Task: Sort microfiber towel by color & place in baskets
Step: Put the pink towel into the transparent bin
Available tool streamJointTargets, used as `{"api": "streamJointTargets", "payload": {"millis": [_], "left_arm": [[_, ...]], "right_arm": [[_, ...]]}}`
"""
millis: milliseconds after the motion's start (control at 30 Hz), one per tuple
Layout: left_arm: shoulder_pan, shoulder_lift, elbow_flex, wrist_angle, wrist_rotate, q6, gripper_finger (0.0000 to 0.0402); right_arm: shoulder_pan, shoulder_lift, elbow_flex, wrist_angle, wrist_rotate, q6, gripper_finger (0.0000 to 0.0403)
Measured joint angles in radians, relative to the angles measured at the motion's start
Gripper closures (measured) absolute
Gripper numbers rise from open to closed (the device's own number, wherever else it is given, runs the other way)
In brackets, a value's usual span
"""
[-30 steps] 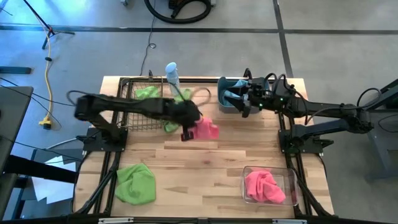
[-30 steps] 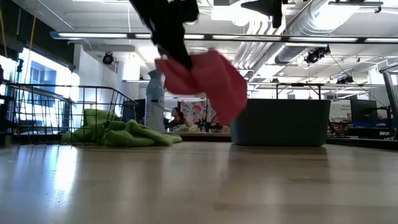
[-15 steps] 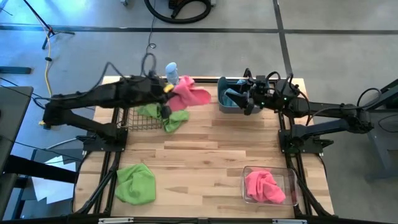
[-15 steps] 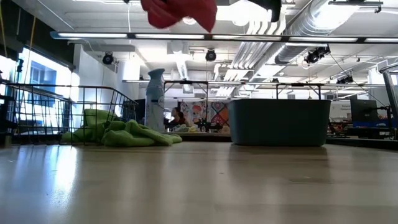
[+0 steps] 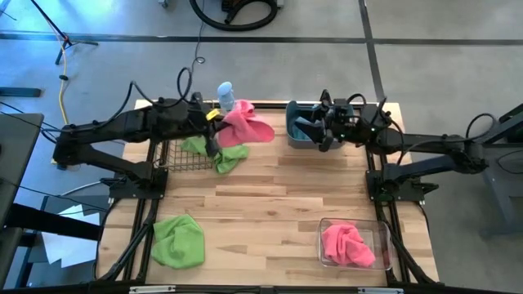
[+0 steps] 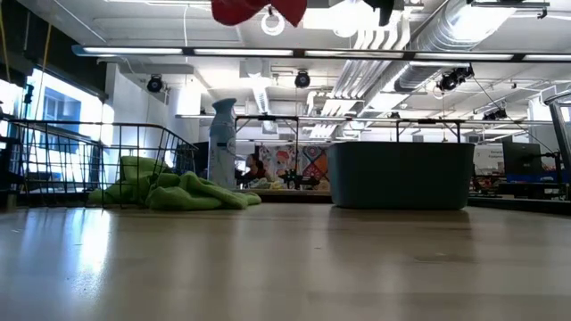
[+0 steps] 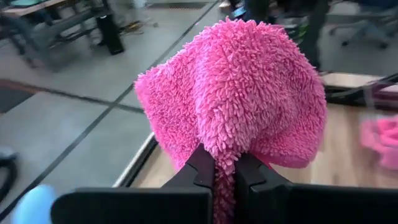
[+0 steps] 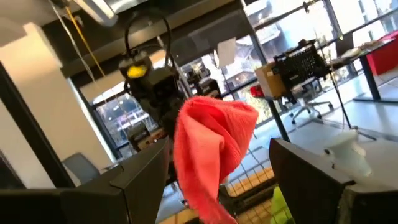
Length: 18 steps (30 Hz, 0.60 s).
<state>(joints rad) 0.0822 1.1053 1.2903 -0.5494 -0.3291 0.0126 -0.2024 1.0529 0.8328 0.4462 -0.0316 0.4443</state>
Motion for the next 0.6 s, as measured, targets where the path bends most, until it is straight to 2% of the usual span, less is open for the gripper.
{"api": "streamJointTargets", "payload": {"millis": [100, 200, 333, 600], "left_arm": [[0.000, 0.024, 0.000, 0.054, 0.062, 0.024, 0.0401], [0.000, 0.051, 0.000, 0.084, 0.076, 0.043, 0.0401], [0.000, 0.084, 0.000, 0.075, 0.087, 0.043, 0.0401], [-0.009, 0.142, 0.000, 0.017, 0.077, 0.045, 0.0401]], "right_arm": [[0.004, 0.047, 0.031, -0.011, -0.043, -0.046, 0.0130], [0.025, 0.102, 0.096, -0.079, -0.078, -0.176, 0.0130], [0.043, 0.168, 0.225, -0.287, -0.065, -0.360, 0.0130], [0.047, 0.249, 0.471, -0.621, -0.025, -0.555, 0.0130]]}}
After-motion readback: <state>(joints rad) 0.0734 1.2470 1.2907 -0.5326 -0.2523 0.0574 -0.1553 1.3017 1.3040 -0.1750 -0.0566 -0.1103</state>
